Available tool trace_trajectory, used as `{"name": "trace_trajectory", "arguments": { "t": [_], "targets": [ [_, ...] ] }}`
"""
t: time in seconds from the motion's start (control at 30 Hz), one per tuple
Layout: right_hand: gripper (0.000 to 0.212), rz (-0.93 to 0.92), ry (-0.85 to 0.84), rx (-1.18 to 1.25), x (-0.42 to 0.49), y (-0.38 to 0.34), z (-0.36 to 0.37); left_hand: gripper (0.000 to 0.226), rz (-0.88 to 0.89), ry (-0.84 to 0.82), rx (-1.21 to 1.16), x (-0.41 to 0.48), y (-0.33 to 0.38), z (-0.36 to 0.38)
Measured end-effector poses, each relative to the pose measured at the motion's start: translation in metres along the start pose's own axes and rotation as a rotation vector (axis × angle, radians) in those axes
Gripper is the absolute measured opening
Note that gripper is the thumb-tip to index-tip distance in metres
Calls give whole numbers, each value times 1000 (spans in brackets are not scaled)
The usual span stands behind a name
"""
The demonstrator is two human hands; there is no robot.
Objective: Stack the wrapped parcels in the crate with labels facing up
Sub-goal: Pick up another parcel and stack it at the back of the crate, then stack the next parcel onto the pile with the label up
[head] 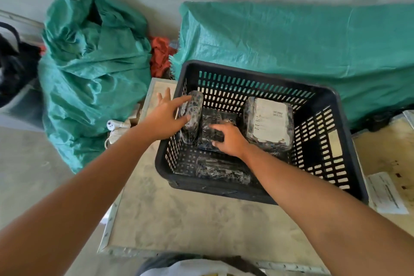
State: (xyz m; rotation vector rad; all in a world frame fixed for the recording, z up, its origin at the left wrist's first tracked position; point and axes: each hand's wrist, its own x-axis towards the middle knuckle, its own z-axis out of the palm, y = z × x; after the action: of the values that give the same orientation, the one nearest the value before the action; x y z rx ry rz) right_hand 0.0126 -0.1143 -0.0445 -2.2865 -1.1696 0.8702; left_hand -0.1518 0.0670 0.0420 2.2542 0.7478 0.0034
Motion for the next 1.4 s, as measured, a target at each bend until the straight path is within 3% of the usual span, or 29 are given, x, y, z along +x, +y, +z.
{"name": "trace_trajectory", "arguments": {
  "t": [0.23,0.47,0.77,1.0,1.2,1.4],
  "targets": [
    [122,241,-109,-259,34,16,27,67,63,-5,-167,1,0,0],
    [132,204,-3,-638,34,33,55,67,47,-59,-271,-2,1,-4],
    [104,123,-35,-649,33,16,42,62,11,-75,-306,-6,3,-4],
    [79,-99,85,-587,22,0,-7,58,25,-8,-333,-7,3,-2],
    [47,-164,261,-223,13,-8,-43,59,52,11,-358,-4,-3,1],
    [33,-126,428,135,-3,-29,-81,53,40,69,-329,-3,1,2]
  ]
}}
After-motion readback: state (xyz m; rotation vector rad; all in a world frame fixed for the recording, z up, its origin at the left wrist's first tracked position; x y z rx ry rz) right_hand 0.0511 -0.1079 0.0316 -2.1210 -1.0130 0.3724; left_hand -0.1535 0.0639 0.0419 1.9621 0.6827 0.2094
